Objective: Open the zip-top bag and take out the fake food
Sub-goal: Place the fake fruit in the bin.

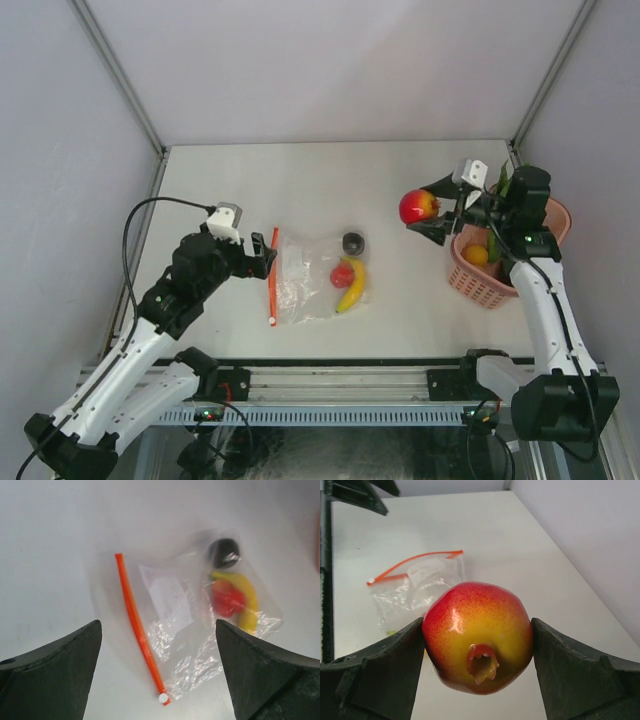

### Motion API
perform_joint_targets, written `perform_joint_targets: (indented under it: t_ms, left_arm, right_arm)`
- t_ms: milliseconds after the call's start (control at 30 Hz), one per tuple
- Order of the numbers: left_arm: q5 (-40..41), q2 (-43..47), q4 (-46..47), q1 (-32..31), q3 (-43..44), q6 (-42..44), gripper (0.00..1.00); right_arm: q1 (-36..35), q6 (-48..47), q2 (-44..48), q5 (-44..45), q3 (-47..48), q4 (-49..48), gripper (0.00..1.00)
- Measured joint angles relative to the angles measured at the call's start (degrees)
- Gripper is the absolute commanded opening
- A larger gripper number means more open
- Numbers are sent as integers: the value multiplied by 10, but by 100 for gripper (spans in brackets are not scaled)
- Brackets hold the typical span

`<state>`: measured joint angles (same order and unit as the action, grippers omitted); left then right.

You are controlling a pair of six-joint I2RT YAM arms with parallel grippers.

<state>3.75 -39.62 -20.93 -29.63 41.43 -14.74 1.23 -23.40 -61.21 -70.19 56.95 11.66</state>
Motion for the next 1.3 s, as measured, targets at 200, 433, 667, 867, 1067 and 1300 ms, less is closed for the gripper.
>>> perform_joint_targets:
  t_ms: [200, 433, 667, 867, 1067, 1300]
  left_arm:
    - [19, -5, -38, 11, -4, 39, 96]
    - [35, 14, -43, 12, -13, 55, 93]
    - [36, 16, -49, 12, -13, 60, 92]
    - [36, 27, -50, 12, -13, 64, 92]
    - [36, 33, -51, 12, -13, 64, 92]
    - [35, 33, -52, 12, -13, 64, 91]
  right_arm:
    - [93, -24, 8, 18, 1, 57, 6]
    - [174, -27, 14, 59, 1, 87, 7]
    - [244, -23, 13, 115, 1, 83, 7]
    - [316, -12, -1, 144, 1, 83, 7]
    - [355, -4, -22, 169, 1, 84, 7]
    - [358, -11, -32, 215, 1, 93, 7]
